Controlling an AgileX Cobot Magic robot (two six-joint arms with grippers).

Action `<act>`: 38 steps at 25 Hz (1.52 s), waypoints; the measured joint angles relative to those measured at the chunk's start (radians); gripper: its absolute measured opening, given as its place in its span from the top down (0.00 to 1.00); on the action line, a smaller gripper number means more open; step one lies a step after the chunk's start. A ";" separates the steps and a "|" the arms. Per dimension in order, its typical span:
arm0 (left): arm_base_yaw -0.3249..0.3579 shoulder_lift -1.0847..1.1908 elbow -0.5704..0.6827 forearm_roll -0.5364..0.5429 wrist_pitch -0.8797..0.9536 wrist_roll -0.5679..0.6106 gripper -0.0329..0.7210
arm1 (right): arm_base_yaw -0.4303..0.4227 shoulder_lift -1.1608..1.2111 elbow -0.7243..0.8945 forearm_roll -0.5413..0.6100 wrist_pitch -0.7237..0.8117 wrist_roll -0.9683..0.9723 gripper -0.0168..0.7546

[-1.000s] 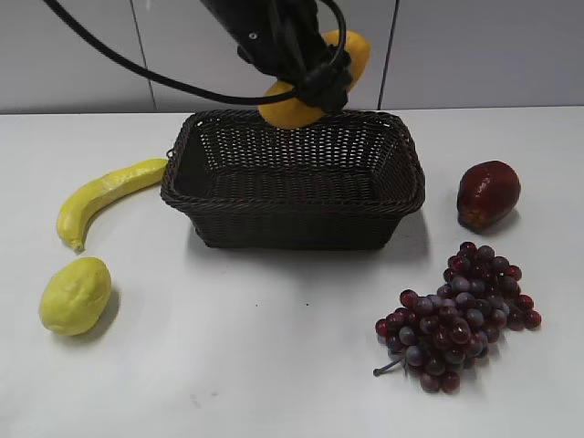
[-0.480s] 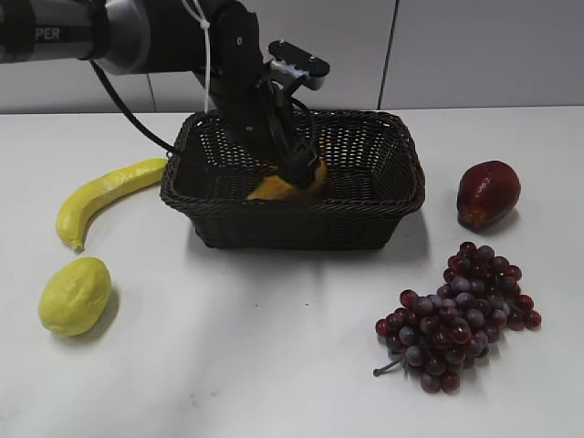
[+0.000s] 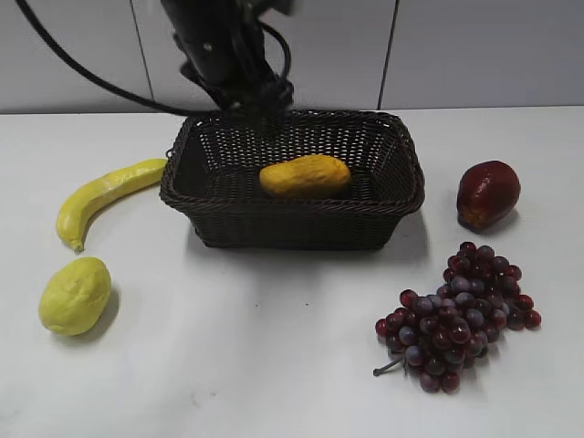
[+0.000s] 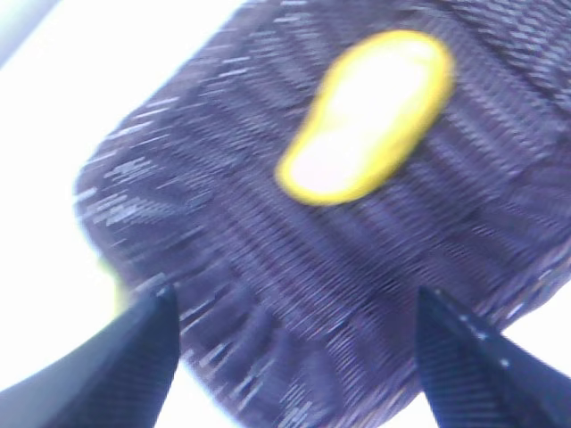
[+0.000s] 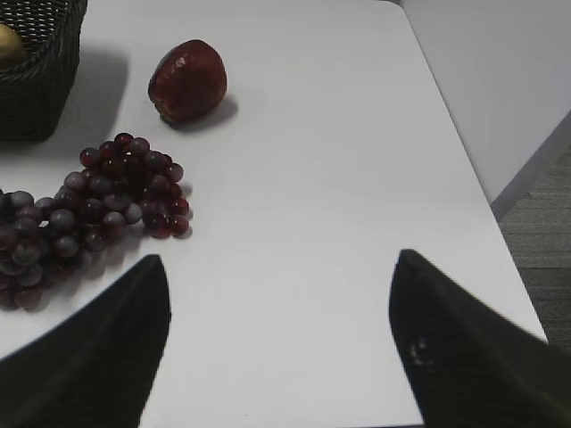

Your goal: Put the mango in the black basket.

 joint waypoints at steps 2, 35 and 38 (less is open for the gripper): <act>0.026 -0.060 -0.005 0.054 0.051 -0.042 0.15 | 0.000 0.000 0.000 0.000 0.000 0.000 0.22; 0.376 -1.456 1.050 0.111 0.189 -0.319 0.22 | 0.000 0.000 0.000 0.000 0.000 0.000 0.22; 0.376 -1.601 1.147 0.103 0.182 -0.319 0.22 | 0.000 0.000 0.000 0.000 0.000 0.000 0.22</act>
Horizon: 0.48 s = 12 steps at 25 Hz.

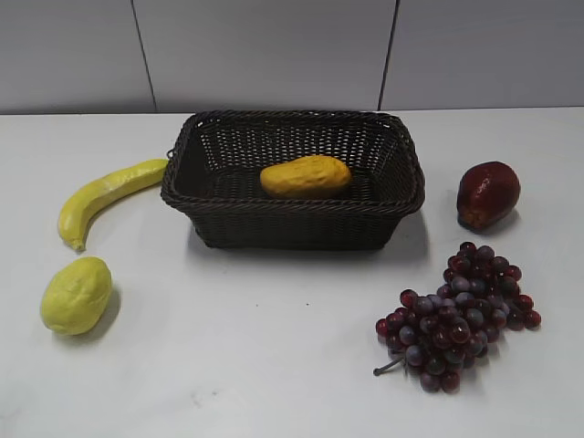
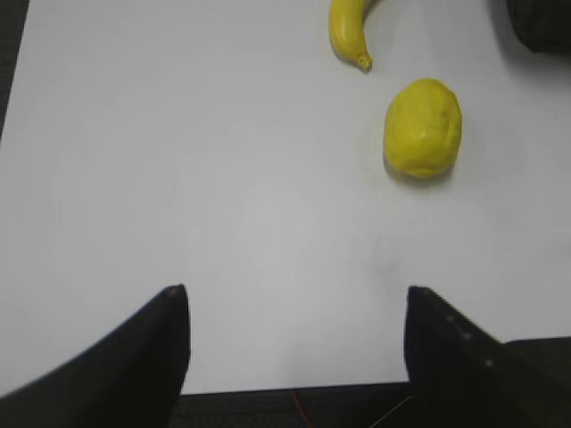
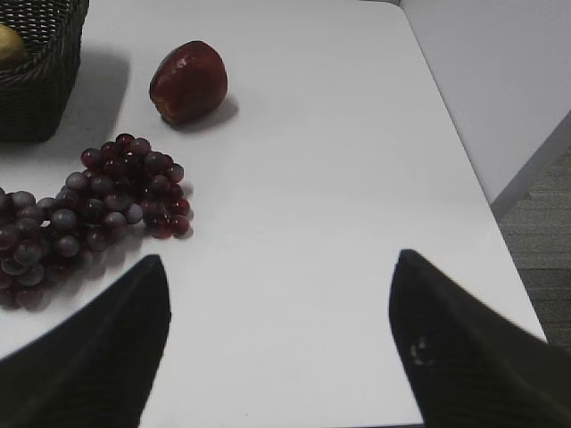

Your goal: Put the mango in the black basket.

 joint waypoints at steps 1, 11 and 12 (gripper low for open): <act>0.000 -0.044 0.033 -0.006 0.000 0.000 0.22 | 0.000 0.000 0.000 0.000 0.000 0.000 0.22; 0.000 -0.253 0.199 -0.077 0.016 0.008 0.22 | 0.000 0.000 0.000 0.000 0.000 0.000 0.22; 0.000 -0.254 0.201 -0.091 0.014 0.023 0.22 | 0.000 0.000 0.000 0.000 0.000 0.000 0.22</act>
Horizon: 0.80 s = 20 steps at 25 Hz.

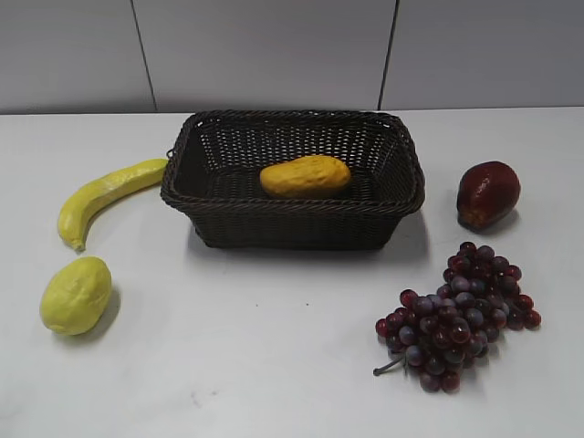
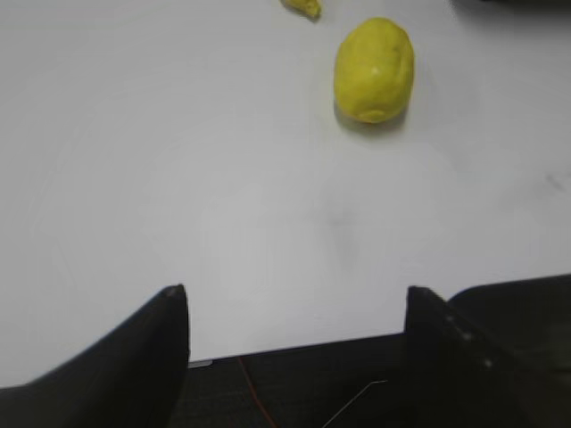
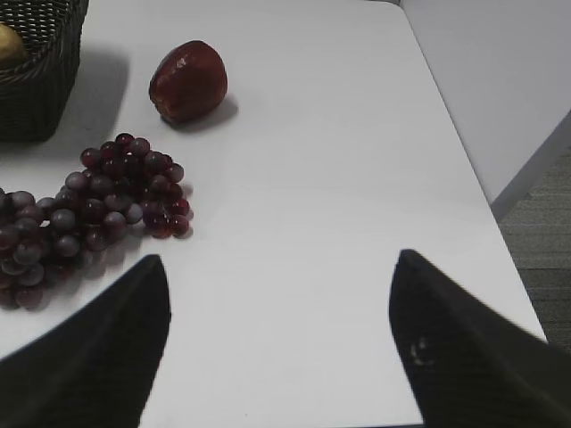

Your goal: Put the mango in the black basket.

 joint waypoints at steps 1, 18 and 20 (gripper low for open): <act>0.000 -0.001 0.001 -0.018 -0.001 0.019 0.22 | 0.000 0.000 0.000 0.000 0.000 0.000 0.22; 0.000 -0.002 0.044 -0.075 -0.131 0.095 0.22 | 0.000 0.000 0.000 0.000 0.000 0.000 0.22; 0.000 -0.002 0.044 -0.075 -0.131 0.096 0.22 | 0.000 0.000 0.000 0.000 0.000 0.000 0.22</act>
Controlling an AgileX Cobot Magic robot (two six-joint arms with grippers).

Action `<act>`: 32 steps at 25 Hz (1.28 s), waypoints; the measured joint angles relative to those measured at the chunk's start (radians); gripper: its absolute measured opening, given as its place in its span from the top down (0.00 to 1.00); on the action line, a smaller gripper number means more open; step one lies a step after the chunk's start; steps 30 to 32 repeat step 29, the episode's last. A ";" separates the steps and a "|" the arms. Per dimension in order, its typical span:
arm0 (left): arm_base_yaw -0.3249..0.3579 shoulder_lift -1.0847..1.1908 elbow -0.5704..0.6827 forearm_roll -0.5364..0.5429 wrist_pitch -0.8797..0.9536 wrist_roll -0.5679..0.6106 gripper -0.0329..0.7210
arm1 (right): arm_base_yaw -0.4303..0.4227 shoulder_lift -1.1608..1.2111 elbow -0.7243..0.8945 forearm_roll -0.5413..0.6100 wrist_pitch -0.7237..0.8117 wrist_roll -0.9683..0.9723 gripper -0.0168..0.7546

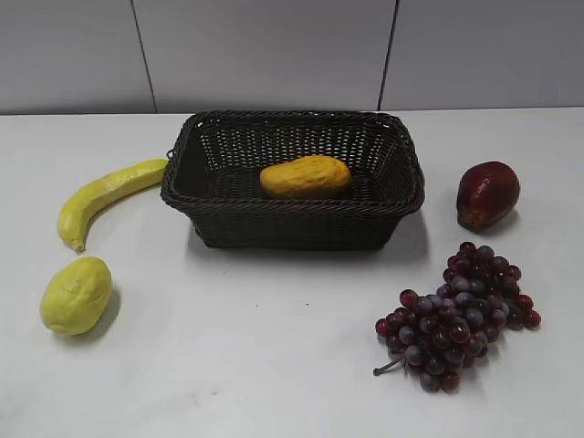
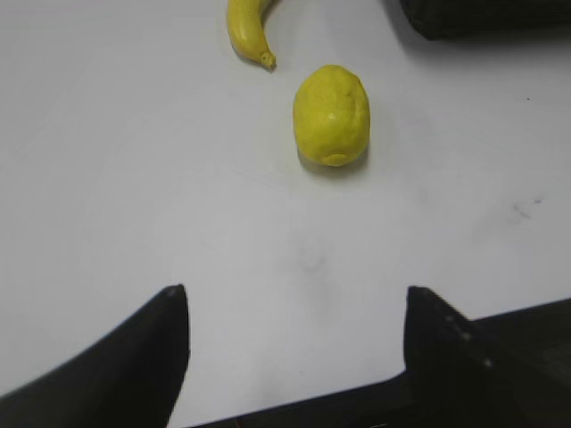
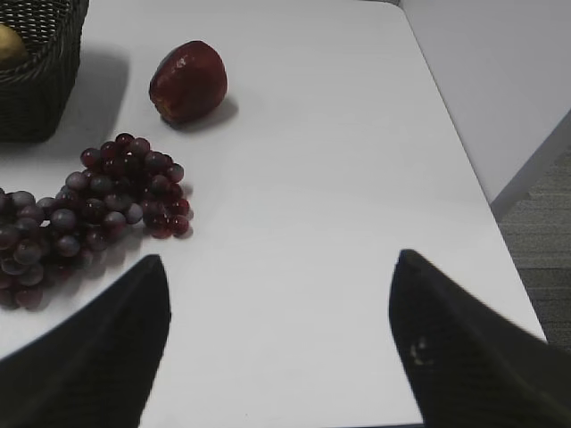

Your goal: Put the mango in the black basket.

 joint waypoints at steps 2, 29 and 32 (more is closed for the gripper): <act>0.000 0.000 0.000 0.000 0.000 0.000 0.22 | 0.000 0.000 0.000 0.000 0.000 0.000 0.22; 0.175 -0.172 0.000 0.000 -0.004 0.000 0.24 | 0.000 0.000 0.000 -0.004 0.000 0.000 0.22; 0.175 -0.172 0.000 0.000 -0.004 0.000 0.24 | 0.000 0.000 0.000 -0.004 0.000 0.000 0.22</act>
